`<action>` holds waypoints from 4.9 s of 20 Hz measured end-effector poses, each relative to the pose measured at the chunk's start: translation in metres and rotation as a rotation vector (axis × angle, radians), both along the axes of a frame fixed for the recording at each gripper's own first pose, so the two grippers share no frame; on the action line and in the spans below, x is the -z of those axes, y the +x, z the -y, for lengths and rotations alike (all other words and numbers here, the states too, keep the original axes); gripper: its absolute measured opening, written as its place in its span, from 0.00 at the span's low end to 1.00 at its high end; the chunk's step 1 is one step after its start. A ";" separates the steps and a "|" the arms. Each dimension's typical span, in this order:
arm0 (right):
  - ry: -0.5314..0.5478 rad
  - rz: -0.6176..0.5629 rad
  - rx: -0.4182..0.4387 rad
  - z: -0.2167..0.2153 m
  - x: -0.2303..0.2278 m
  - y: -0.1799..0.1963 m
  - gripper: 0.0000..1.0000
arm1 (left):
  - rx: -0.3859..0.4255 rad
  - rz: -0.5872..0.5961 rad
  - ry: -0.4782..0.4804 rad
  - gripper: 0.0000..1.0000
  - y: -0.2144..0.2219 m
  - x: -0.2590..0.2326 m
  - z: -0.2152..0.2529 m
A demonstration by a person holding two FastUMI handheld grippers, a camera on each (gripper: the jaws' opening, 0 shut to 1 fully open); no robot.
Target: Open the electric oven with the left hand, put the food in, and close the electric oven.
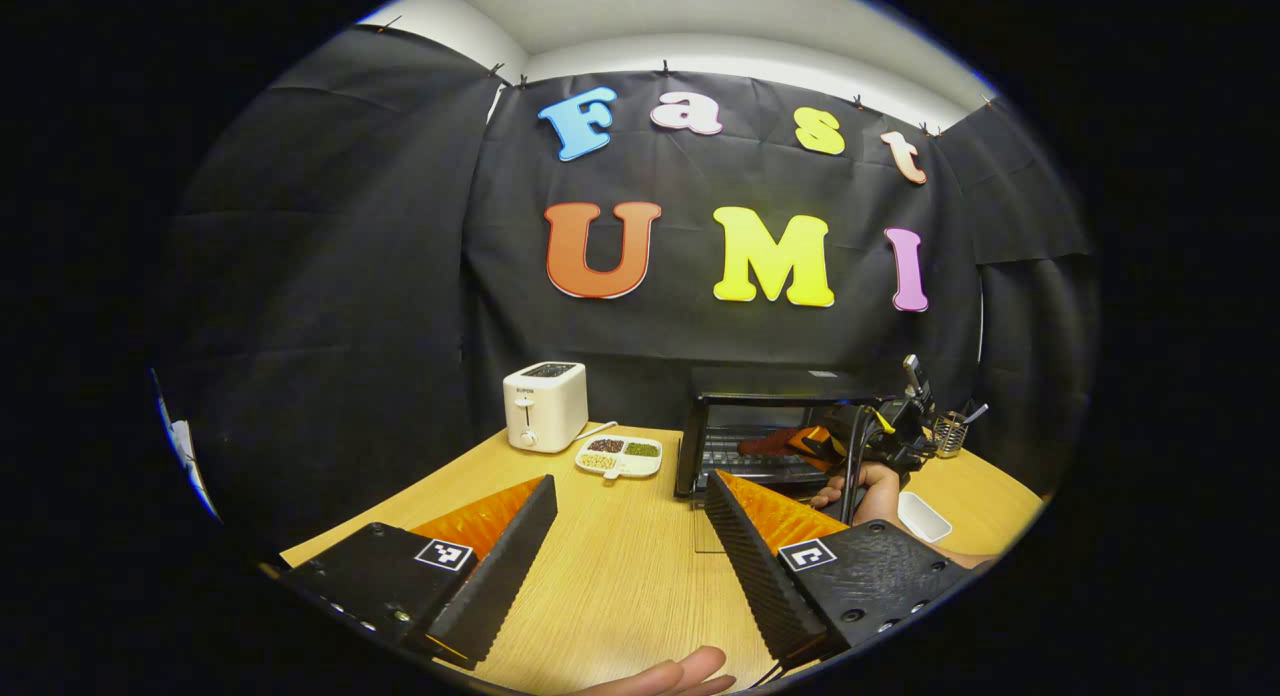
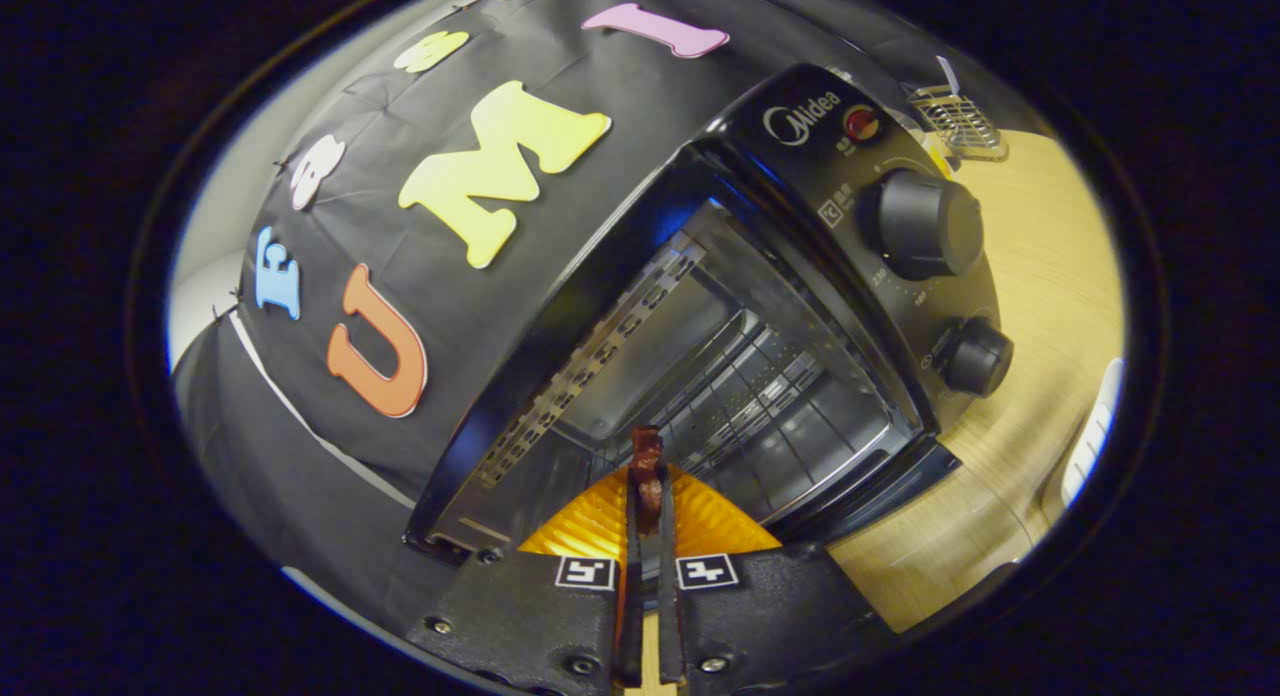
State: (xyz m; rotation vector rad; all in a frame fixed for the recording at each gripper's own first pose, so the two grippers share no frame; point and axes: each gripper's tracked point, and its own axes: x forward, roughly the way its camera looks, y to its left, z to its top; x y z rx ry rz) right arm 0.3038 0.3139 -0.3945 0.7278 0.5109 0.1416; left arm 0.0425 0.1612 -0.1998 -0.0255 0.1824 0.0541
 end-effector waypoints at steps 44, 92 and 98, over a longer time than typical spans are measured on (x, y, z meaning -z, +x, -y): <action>-0.726 0.511 -0.051 0.212 -0.210 -0.177 1.00 | 0.304 -0.384 0.001 0.95 0.058 0.185 0.205; -0.677 0.473 0.084 0.307 -0.216 -0.299 1.00 | 0.241 -0.188 0.096 0.98 0.131 0.093 0.213; -0.679 0.474 0.087 0.305 -0.224 -0.309 1.00 | 0.234 -0.169 0.016 0.98 0.166 0.072 0.213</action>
